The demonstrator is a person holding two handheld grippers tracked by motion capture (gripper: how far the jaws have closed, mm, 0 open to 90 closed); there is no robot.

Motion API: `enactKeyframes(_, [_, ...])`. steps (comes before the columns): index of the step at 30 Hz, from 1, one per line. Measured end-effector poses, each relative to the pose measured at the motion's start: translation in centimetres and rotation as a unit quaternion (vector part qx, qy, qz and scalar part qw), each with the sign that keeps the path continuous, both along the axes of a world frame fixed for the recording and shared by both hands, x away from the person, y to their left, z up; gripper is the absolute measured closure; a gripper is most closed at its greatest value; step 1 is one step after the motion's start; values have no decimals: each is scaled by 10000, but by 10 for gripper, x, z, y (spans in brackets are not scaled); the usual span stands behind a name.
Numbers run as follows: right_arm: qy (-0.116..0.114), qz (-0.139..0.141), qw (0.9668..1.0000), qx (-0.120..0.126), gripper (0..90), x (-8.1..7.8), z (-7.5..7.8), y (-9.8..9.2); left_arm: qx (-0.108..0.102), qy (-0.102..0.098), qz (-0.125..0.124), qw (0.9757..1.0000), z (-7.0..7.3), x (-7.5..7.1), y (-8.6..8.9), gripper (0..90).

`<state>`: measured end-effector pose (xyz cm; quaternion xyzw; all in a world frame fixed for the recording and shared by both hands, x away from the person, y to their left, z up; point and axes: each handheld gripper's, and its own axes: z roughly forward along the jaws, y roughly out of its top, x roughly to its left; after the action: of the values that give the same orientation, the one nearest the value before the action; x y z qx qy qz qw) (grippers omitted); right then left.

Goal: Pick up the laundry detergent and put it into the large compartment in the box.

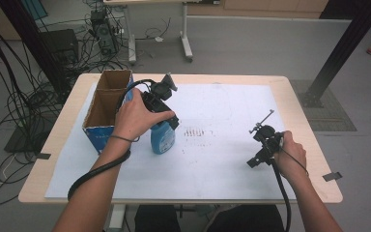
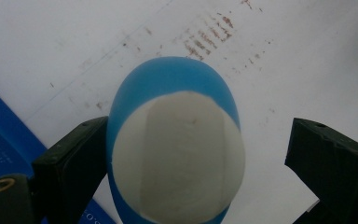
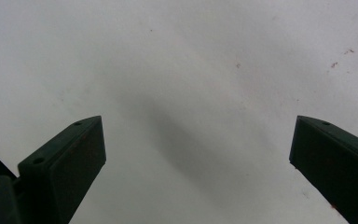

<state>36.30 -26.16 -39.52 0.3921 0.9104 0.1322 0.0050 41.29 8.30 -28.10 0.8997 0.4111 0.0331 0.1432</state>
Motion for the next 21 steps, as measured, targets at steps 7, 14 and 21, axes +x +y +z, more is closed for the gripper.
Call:
enactKeyframes(7, [7,4,10000,7,33,0,0,1,-2,-26,52,10000,-3,-1,0,77])
enactKeyframes(14, [-8,-5,10000,-1,32,0,1,1,-8,-24,65,10000,-2,-2,0,78])
enactKeyframes(21, [-16,20,10000,-7,32,-1,1,2,-10,-42,79,10000,-1,-3,1,78])
